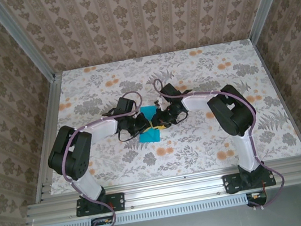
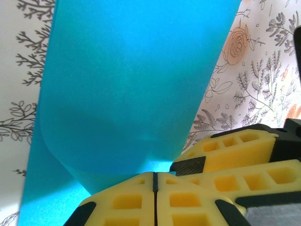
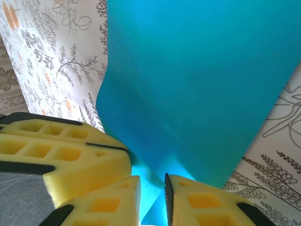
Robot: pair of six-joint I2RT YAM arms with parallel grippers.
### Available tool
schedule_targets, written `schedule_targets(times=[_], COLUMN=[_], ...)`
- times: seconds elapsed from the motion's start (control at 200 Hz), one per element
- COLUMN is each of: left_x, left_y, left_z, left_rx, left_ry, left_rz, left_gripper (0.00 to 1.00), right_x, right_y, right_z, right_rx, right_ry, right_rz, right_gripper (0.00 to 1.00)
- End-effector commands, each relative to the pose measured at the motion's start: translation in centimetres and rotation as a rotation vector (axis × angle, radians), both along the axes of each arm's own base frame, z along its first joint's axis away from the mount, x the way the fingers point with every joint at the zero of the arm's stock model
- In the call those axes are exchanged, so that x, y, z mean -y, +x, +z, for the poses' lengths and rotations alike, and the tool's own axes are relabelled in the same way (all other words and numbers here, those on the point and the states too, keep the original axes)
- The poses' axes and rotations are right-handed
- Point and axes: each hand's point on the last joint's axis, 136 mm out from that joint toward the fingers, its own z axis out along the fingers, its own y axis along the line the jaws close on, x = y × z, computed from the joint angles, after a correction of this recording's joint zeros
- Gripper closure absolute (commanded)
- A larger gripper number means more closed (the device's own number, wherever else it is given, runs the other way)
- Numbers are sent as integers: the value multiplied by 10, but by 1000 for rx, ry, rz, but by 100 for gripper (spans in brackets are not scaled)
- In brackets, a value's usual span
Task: Fold a paper plane with a square sheet of paper (pick it up from the middle)
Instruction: Fold the triangle a second time at the center of the table.
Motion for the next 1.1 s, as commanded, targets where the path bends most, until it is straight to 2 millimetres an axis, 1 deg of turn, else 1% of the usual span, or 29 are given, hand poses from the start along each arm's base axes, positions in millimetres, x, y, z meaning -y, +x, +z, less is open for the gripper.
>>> schedule_targets(times=[0.0, 0.095, 0.19, 0.335, 0.43, 0.585, 0.74, 0.895, 0.98, 1.095], left_x=[-3, -2, -3, -4, -6, -9, -12, -12, -12, -12], left_y=[2, 3, 3, 4, 4, 0, -6, -6, -5, -5], left_z=[8, 8, 9, 13, 17, 21, 9, 1, -1, -3], left_rx=[15, 15, 16, 23, 33, 42, 14, -3, -4, -5], left_ry=[4, 4, 5, 8, 11, 16, 32, 43, 48, 53], left_rz=[4, 4, 3, 8, 10, 6, 7, 9, 7, 5], left_gripper=[92, 92, 92, 92, 90, 87, 88, 90, 92, 93], right_x=[-2, -2, -1, 2, 5, 8, 9, 6, 5, 4], right_y=[-6, -5, -2, 3, 6, 9, 10, 9, 7, 6], right_z=[-10, -10, -10, -8, -8, -6, -2, 3, 4, 6], right_rx=[-39, -33, -22, 4, 14, 25, 30, 32, 28, 24], right_ry=[-1, -5, -16, -32, -48, -58, -46, -16, -2, 12], right_rz=[4, 0, -15, -35, -46, -56, -57, -53, -50, -49], right_gripper=[79, 84, 92, 98, 100, 100, 100, 98, 95, 87])
